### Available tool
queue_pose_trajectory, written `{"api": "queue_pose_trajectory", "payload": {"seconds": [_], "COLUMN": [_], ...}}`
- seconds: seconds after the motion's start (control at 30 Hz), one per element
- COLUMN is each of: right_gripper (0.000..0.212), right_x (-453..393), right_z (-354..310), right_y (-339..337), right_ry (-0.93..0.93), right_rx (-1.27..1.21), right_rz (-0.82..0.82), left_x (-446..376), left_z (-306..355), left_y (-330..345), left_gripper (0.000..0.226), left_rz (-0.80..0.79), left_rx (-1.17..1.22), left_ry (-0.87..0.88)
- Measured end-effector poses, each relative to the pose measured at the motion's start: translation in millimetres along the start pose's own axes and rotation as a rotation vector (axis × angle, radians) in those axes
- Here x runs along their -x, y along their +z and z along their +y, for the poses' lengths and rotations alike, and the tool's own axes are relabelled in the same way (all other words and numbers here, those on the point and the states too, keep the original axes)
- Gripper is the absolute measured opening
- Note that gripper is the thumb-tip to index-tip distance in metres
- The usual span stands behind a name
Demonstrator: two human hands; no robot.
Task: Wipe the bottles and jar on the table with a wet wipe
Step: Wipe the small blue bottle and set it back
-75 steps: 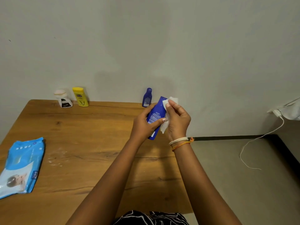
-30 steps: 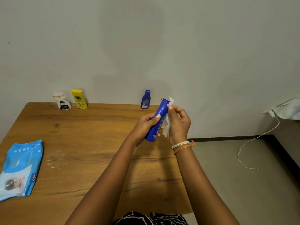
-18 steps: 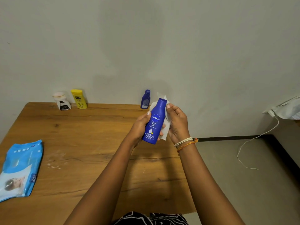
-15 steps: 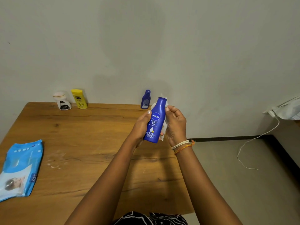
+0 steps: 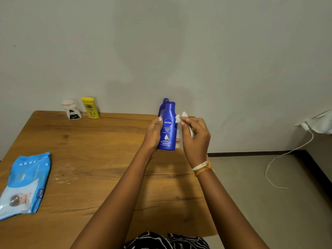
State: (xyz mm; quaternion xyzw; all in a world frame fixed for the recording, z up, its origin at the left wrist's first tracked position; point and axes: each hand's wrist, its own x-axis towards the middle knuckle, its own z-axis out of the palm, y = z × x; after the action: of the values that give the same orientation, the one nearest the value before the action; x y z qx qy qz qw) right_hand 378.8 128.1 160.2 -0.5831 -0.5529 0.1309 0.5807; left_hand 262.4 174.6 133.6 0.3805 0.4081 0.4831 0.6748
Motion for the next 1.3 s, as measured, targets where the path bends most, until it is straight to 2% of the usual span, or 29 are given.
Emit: {"api": "queue_pose_trajectory", "payload": {"seconds": [0.1, 0.23, 0.4, 0.53, 0.6, 0.7, 0.77, 0.87, 1.0, 1.1, 1.23, 1.3], "right_gripper": [0.019, 0.02, 0.025, 0.023, 0.019, 0.017, 0.019, 0.019, 0.018, 0.021, 0.018, 0.014], "right_x": [-18, -11, 28, 39, 25, -9, -29, -38, -19, 6, 22, 17], "right_z": [-4, -2, 6, 13, 12, 8, 3, -3, -2, 3, 10, 10], "right_y": [11, 14, 6, -10, -14, -12, -5, 11, 14, 6, -3, -5], "right_ry": [-0.049, -0.209, -0.376, -0.359, -0.265, -0.114, -0.086, -0.122, -0.333, -0.38, -0.354, -0.21], "right_rx": [0.118, 0.295, 0.377, 0.35, 0.25, 0.129, 0.114, 0.183, 0.335, 0.345, 0.355, 0.222], "right_rz": [-0.031, -0.134, -0.392, -0.526, -0.445, -0.129, -0.069, -0.132, -0.235, -0.339, -0.494, -0.355], "left_x": [0, 1, -1, -1, -1, 0, 2, 2, 0, -1, -3, -3], "left_z": [-1, 0, 3, 3, 2, 1, 0, 1, 3, 2, 0, -3], "left_y": [4, 3, -2, -1, 0, 0, 1, 4, -1, -5, -2, 0], "left_gripper": [0.026, 0.026, 0.025, 0.033, 0.036, 0.031, 0.027, 0.028, 0.029, 0.03, 0.036, 0.034], "left_rz": [-0.021, -0.03, 0.017, 0.028, 0.021, -0.027, -0.06, -0.065, -0.048, -0.045, -0.024, -0.033], "left_rx": [-0.028, 0.159, 0.243, 0.245, 0.232, 0.23, 0.221, 0.265, 0.36, 0.435, 0.37, 0.346], "left_ry": [-0.009, -0.053, -0.109, -0.132, -0.124, -0.111, -0.112, -0.127, -0.135, -0.161, -0.175, -0.162]}}
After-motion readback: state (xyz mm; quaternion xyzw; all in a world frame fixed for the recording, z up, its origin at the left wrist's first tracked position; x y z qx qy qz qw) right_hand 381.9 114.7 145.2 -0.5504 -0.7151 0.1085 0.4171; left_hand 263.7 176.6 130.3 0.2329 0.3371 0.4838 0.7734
